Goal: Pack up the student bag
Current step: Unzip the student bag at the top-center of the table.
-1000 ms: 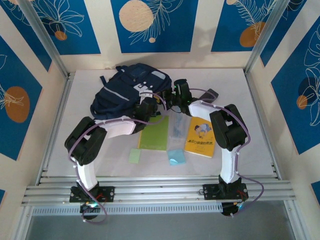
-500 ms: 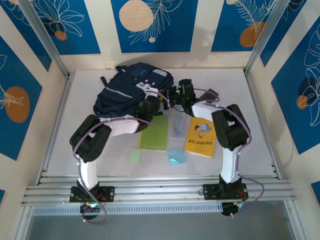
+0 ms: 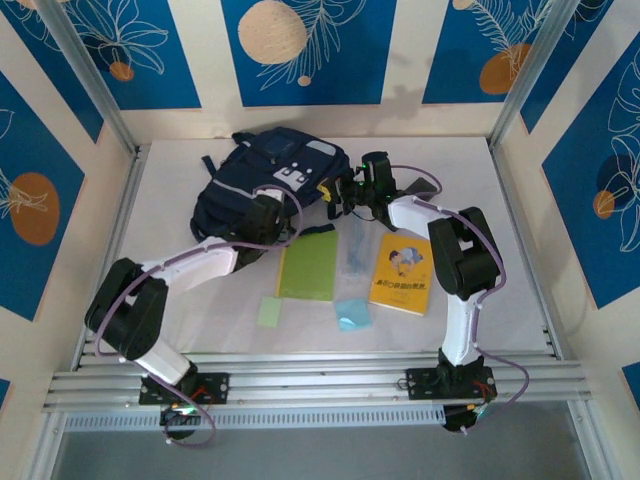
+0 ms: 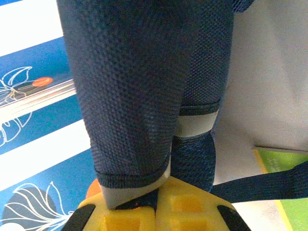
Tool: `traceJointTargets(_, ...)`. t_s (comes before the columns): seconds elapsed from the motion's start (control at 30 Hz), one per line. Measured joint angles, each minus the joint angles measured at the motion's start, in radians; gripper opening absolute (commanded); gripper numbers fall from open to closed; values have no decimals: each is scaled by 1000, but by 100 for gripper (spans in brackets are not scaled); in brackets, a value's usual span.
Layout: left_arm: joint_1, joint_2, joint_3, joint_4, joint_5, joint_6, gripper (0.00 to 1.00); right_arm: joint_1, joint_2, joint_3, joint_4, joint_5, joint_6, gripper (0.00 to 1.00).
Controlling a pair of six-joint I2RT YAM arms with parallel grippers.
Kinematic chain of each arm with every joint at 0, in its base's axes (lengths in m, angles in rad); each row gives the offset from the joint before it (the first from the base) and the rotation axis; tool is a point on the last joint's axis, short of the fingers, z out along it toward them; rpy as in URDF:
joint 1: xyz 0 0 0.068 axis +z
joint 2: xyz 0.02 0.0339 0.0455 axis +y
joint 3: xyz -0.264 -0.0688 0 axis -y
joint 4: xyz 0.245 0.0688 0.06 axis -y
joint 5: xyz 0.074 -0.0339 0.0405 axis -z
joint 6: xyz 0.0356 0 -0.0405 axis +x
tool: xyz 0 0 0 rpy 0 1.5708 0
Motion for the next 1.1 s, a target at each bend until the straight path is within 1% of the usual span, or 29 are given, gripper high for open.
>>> traceJointTargets(0.2,72,-50,-24,-107,80,-26,0,-26,0,2,-46,0,-77,0)
traceJointTargets(0.43,179,-129,-40,-232,161,-25,0,-109,0,16,-103,-39,-216,0)
traceJointTargets(0.53,183,-133,-39,-262,212,-11,0,-138,6,33,-142,-72,-284,0)
traceJointTargets(0.63,184,-131,-34,-294,284,-2,0,-163,56,130,-215,-114,-363,0)
traceJointTargets(0.67,182,-127,-24,-307,309,0,0,-171,84,182,-246,-134,-393,6)
traceJointTargets(0.7,176,-123,-10,-319,324,1,0,-175,109,225,-274,-147,-418,14)
traceJointTargets(0.73,164,-117,8,-335,338,1,0,-178,137,278,-312,-163,-447,25)
traceJointTargets(0.77,153,-112,26,-346,348,0,0,-179,157,315,-339,-169,-470,41)
traceJointTargets(0.8,142,-108,42,-359,353,0,0,-180,166,335,-360,-171,-491,52)
traceJointTargets(0.9,104,-90,91,-398,370,-4,0,-183,159,335,-418,-161,-547,73)
traceJointTargets(0.93,95,-82,106,-410,376,-7,0,-185,143,312,-431,-153,-566,77)
traceJointTargets(1.0,83,-59,137,-433,385,-11,0,-189,92,240,-459,-143,-595,79)
traceJointTargets(1.1,79,-11,184,-469,396,-23,0,-189,-32,88,-498,-138,-616,80)
